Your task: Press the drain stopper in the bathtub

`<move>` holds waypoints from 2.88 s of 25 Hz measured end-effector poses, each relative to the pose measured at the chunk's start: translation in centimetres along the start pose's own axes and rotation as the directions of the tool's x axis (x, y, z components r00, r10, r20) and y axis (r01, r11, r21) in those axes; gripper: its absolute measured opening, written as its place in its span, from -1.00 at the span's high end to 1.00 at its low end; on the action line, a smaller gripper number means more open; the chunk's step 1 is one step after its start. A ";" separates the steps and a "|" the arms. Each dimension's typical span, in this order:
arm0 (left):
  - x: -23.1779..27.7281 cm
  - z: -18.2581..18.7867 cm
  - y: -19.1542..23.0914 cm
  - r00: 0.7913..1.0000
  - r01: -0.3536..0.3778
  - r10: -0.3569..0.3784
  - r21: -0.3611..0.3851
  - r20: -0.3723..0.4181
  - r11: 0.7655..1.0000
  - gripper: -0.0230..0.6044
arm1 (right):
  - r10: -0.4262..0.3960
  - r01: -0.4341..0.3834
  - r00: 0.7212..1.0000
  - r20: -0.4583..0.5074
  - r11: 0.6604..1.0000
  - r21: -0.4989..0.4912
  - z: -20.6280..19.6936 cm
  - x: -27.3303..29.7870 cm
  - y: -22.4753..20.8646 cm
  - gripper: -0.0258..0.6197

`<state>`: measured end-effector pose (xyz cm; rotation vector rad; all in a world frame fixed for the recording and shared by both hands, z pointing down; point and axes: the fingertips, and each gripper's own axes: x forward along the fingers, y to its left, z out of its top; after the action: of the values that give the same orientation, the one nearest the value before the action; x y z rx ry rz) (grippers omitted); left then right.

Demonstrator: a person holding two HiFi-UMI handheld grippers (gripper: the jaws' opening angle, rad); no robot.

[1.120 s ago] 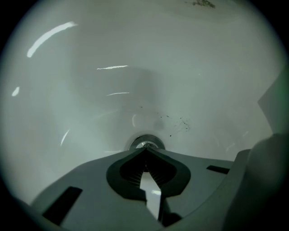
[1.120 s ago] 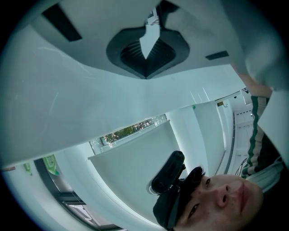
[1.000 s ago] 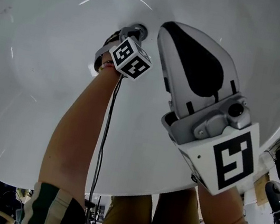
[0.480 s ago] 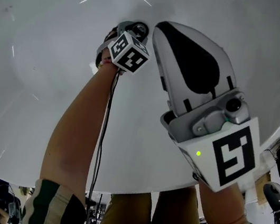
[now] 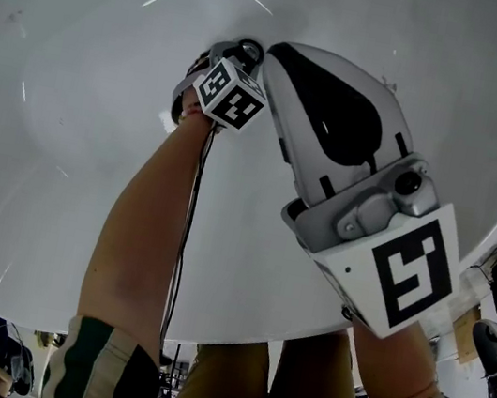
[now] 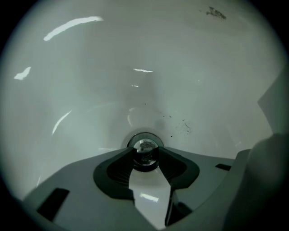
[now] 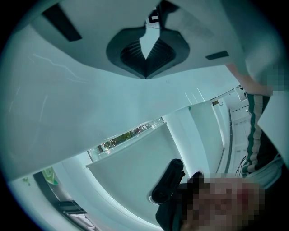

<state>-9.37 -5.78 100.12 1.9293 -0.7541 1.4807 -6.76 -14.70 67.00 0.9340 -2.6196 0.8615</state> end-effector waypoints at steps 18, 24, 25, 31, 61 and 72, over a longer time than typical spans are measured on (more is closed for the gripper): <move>-3.8 2.3 0.3 0.994 -0.087 0.083 0.054 0.065 0.995 0.88 | 0.011 -0.012 1.000 0.012 1.000 0.011 -0.6 -0.3 -0.2 0.87; -7.6 4.5 -1.1 0.991 -0.088 0.089 -0.015 0.098 0.996 0.90 | 0.001 -0.001 1.000 -0.012 1.000 -0.025 -0.2 -3.1 -0.8 0.87; -8.5 4.9 -1.4 0.990 -0.089 0.091 -0.019 0.107 0.996 0.90 | -0.008 0.007 1.000 -0.008 0.999 -0.031 0.2 -3.6 -1.1 0.87; -13.1 6.5 -1.6 0.977 -0.113 0.120 -0.049 0.176 0.992 0.90 | -0.054 0.054 0.999 -0.002 0.998 -0.029 2.4 -5.1 -2.2 0.87; -50.0 17.6 -4.7 0.728 -0.250 0.338 -0.229 0.596 0.941 0.90 | 0.075 -0.082 0.997 -0.035 0.957 -0.278 19.3 -16.8 9.3 0.87; -66.7 18.9 -8.2 0.619 -0.362 0.433 -0.251 0.655 0.898 0.90 | 0.147 -0.106 0.985 0.089 0.926 -0.363 29.9 -23.5 16.4 0.87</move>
<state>-6.01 -8.65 30.43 2.3604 -1.6600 0.8393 0.36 -10.55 26.36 0.7403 -2.8259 0.3390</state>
